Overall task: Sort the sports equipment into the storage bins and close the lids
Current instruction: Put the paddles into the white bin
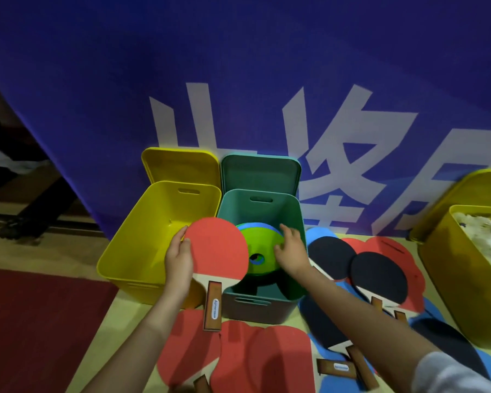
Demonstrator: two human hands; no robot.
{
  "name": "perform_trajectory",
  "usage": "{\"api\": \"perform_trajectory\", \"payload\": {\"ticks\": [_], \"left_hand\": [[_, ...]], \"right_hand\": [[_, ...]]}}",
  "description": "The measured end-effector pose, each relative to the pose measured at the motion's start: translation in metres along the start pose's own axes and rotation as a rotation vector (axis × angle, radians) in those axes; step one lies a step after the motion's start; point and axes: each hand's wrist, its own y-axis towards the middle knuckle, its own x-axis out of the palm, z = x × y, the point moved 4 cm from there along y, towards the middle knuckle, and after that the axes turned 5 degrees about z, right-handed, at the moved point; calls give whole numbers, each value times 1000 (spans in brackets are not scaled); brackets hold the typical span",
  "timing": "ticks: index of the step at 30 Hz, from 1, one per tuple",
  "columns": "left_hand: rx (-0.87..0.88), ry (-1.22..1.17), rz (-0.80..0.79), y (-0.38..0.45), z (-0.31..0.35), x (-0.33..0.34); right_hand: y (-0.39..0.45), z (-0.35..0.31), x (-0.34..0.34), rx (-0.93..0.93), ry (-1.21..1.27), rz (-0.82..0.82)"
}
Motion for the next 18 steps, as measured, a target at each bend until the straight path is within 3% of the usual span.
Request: {"api": "perform_trajectory", "payload": {"ticks": [3,5,8,12,18], "left_hand": [[-9,-35,-41,-10,-2,23],[-15,-35,-79,-19,-2,41],[-17,-28,-130,-34,-1,67],[-42,-54,-150,-55,1,101],[-85,-69,-97,-73,-2,147]], "right_hand": [[-9,3,-38,-171,110,124],[-15,27,-61,-155,138,230],[-33,103,-89,149,112,367],[-67,219,-101,594,60,392],[-62,272,-104,862,100,355]]}}
